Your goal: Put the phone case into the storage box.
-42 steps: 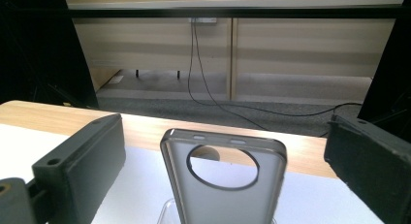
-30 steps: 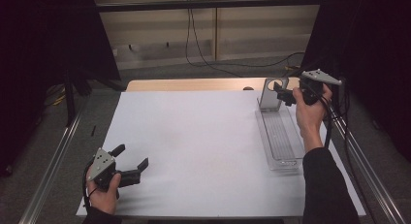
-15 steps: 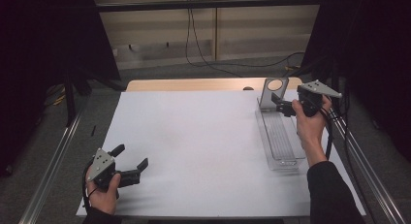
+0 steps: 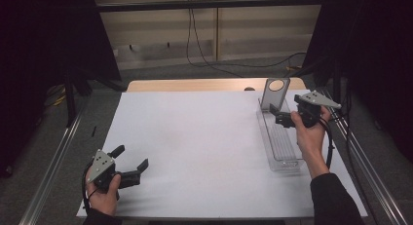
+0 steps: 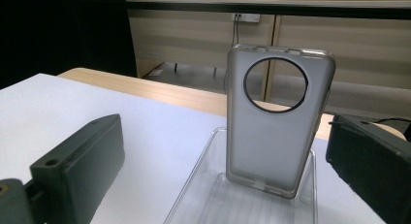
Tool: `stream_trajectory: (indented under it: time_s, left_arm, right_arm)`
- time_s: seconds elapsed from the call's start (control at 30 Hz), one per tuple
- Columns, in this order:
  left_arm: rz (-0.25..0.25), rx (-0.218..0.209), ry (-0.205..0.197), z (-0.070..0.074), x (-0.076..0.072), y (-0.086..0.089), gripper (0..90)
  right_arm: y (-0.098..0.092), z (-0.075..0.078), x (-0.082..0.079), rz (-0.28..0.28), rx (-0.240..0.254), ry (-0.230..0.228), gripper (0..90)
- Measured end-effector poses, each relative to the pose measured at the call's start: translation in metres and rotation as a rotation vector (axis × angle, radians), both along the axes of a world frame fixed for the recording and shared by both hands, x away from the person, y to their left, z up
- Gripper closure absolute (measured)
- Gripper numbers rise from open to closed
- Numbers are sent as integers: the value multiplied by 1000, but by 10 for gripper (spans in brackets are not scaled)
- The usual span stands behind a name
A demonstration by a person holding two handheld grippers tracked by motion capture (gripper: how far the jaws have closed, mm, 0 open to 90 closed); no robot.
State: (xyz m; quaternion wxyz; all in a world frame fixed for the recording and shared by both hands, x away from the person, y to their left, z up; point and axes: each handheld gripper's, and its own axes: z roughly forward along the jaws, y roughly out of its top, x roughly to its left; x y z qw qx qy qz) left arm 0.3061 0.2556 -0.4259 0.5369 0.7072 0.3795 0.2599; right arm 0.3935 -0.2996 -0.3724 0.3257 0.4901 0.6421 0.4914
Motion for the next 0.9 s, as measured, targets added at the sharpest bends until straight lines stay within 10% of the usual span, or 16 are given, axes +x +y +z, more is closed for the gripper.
stream_trajectory:
  time_s: [0.9]
  left_arm:
    - [11,-3,-8,0,-3,3,18]
  right_arm:
    - [-9,-2,-46,24,41,-56,0]
